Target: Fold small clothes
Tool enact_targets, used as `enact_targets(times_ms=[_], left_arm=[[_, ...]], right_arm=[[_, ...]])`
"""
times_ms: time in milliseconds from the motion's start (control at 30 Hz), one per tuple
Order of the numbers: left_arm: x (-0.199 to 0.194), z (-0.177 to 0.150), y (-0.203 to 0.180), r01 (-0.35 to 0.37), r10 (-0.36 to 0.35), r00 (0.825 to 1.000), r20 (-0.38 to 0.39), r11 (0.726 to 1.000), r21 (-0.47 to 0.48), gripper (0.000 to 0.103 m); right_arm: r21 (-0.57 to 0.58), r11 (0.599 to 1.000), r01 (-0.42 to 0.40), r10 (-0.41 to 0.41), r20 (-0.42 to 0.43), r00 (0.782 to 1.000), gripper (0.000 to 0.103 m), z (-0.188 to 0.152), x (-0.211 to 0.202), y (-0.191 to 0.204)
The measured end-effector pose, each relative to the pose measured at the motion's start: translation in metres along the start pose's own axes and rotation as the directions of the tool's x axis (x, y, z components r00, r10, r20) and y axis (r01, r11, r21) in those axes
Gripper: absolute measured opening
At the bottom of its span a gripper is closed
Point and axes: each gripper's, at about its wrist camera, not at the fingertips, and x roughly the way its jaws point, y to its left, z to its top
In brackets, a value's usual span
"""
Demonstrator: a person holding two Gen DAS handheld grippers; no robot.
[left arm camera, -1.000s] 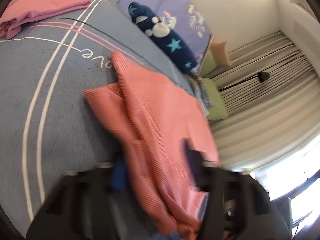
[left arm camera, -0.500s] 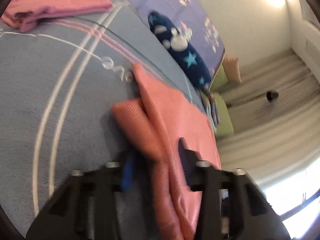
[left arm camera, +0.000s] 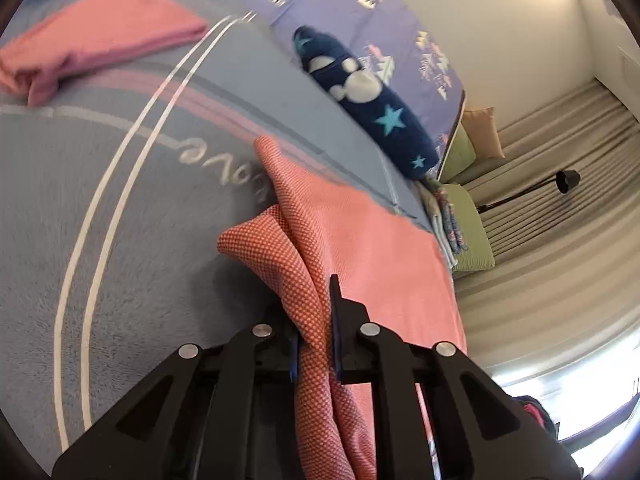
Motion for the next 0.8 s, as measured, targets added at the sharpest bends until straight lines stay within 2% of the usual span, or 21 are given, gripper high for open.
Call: enact_targets(times_ms=[200, 400, 800], left_arm=[[-0.007, 0.01, -0.04, -0.002, 0.0, 0.999, 0.033, 0.998, 0.065, 0.01], [0.001, 0.01, -0.065, 0.004, -0.006, 0.999, 0.05, 0.999, 0.05, 0.01], [0.037, 0.008, -0.133, 0.004, -0.008, 0.999, 0.048, 0.997, 0.072, 0.009]], right_arm=[[0.066, 0.998, -0.016, 0.012, 0.075, 0.997, 0.006, 0.002, -0.024, -0.018], [0.164, 0.986, -0.036, 0.014, 0.133, 0.991, 0.006, -0.005, -0.05, -0.05], [0.362, 0.929, -0.073, -0.005, 0.21, 0.978, 0.006, -0.041, -0.09, -0.125]])
